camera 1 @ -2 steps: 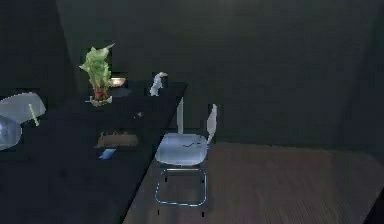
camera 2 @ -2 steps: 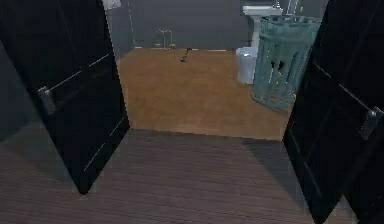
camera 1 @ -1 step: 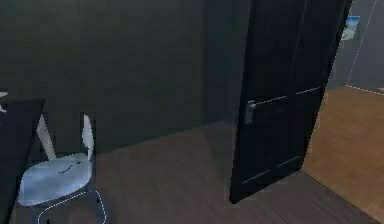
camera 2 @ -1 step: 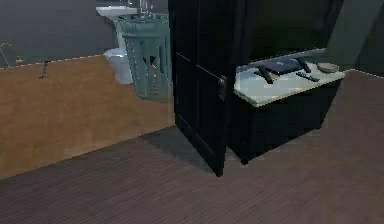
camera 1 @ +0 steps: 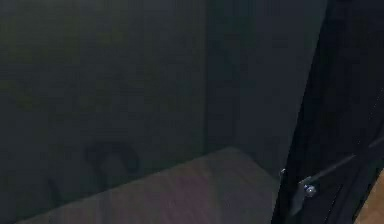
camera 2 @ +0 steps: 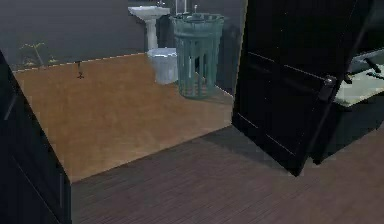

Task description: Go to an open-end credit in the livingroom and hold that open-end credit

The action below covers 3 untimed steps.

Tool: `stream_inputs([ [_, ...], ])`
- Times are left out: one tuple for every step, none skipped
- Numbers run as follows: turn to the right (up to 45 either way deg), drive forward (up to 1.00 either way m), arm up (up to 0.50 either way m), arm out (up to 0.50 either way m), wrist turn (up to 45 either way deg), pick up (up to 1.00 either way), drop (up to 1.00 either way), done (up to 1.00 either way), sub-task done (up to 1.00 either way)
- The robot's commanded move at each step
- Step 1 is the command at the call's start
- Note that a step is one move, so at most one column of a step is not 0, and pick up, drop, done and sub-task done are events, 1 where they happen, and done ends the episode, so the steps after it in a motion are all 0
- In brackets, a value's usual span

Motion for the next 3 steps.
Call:
stream_inputs([
  [45.0,0.00,0.00,0.00,0.0,0.00,0.00,0.00,0.00],
  [45.0,0.00,0.00,0.00,0.0,0.00,0.00,0.00,0.00],
  [45.0,0.00,0.00,0.00,0.0,0.00,0.00,0.00,0.00],
])
